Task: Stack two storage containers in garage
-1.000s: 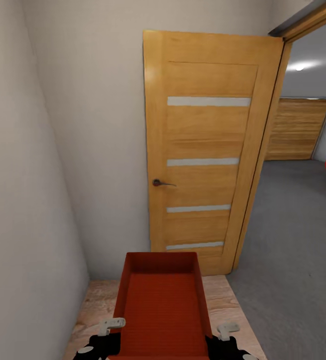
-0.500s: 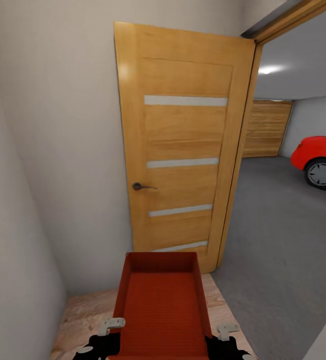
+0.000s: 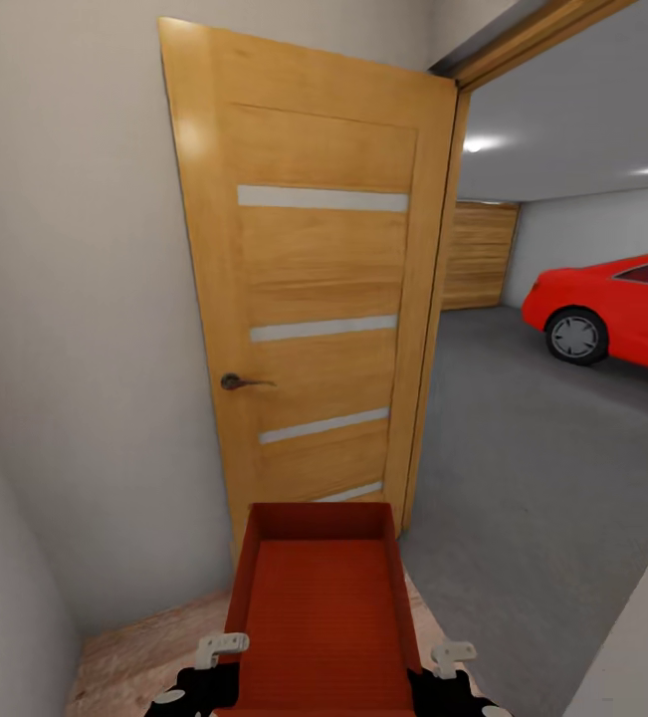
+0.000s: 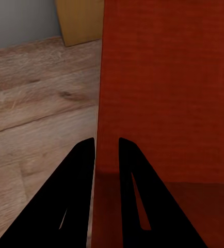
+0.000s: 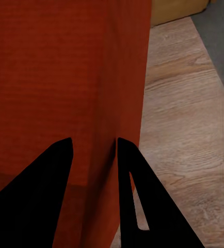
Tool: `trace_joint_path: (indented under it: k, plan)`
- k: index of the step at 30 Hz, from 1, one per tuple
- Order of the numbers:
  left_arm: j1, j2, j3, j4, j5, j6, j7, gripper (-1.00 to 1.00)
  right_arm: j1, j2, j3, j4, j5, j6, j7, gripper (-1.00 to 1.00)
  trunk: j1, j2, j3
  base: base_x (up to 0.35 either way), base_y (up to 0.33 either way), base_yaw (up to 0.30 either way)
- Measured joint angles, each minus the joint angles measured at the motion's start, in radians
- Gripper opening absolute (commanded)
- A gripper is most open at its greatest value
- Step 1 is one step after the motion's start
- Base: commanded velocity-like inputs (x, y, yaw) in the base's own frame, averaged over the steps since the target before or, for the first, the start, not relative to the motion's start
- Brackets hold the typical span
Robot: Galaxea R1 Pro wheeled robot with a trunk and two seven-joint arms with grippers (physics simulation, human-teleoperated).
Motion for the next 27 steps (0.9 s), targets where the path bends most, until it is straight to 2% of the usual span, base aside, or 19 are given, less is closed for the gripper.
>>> trace_joint_path:
  k: [7,21,27]
  plan:
    - [0.000,0.000,0.001,0.002,0.000,-0.001,0.000,-1.00,0.000,0.000,0.001,0.000,-0.001,0.000,-0.001,-1.00,0.000,0.000,0.000,0.086,0.122,-0.275]
    - [0.000,0.000,0.001,0.000,-0.001,0.001,0.000,-1.00,0.000,0.000,0.000,0.000,0.000,0.000,0.000,-1.00,0.000,0.000,0.000,0.210,0.208,-0.261]
    - [0.000,0.000,0.000,-0.001,0.000,0.001,0.000,-1.00,0.000,0.000,0.000,0.000,0.000,0.000,0.000,-1.00,0.000,0.000,0.000,0.071,0.054,-0.255]
